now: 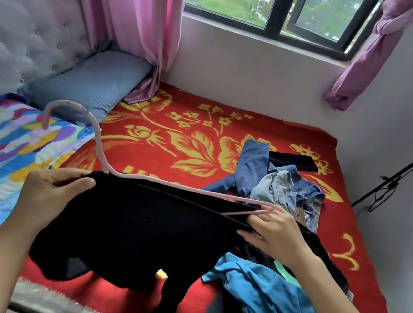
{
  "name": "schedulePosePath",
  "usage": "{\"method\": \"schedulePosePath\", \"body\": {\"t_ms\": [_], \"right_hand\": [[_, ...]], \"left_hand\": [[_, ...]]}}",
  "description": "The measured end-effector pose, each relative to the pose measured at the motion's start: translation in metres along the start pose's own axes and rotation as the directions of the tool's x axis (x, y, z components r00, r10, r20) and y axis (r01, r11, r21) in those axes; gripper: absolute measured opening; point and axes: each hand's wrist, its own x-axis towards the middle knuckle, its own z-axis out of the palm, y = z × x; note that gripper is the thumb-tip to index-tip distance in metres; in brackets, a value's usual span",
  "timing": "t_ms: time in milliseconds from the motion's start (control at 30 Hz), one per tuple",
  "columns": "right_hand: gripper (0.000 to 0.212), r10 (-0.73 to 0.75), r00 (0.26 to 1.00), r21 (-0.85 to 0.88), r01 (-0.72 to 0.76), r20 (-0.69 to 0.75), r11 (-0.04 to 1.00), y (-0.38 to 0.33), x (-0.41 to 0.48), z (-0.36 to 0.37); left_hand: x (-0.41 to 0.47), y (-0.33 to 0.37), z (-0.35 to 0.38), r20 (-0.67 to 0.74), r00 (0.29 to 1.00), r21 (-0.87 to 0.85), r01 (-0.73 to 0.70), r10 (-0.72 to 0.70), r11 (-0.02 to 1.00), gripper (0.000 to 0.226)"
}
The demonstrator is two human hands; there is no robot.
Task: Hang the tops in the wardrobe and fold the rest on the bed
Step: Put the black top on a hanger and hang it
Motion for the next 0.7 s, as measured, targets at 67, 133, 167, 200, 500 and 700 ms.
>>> {"method": "schedulePosePath", "body": {"t_ms": [67,133,167,200,500,700], "right_hand": [[0.054,-0.003,0.999,0.058,0.006,-0.051,0.998,-0.004,-0.003,-0.004],[0.058,0.020,0.999,0.095,-0.015,-0.048,0.995,-0.009,-0.005,-0.010],[0.060,0.033,0.999,0.118,-0.028,-0.038,0.993,-0.009,-0.005,-0.013],[0.062,0.052,0.998,0.147,-0.047,-0.026,0.988,-0.009,-0.005,-0.018],[0.058,0.150,0.946,0.505,-0.284,0.288,0.815,0.006,-0.008,-0.048],[0.046,0.342,0.936,0.498,-0.337,0.085,0.799,-0.023,0.042,-0.025]], "left_hand": [[0.003,-0.007,-0.002,0.004,1.000,0.019,0.024,-0.024,1.000,0.039],[0.005,-0.011,-0.003,0.020,0.999,0.035,0.043,-0.043,0.998,0.051],[0.005,-0.015,-0.004,0.030,0.999,0.040,0.044,-0.045,0.998,0.049],[0.008,-0.017,-0.006,0.049,0.997,0.041,0.050,-0.052,0.998,0.042],[0.017,-0.074,-0.033,0.214,0.975,0.338,-0.014,-0.063,0.941,0.024],[0.009,-0.012,0.027,0.179,0.930,0.441,-0.368,0.322,0.818,0.047]]}}
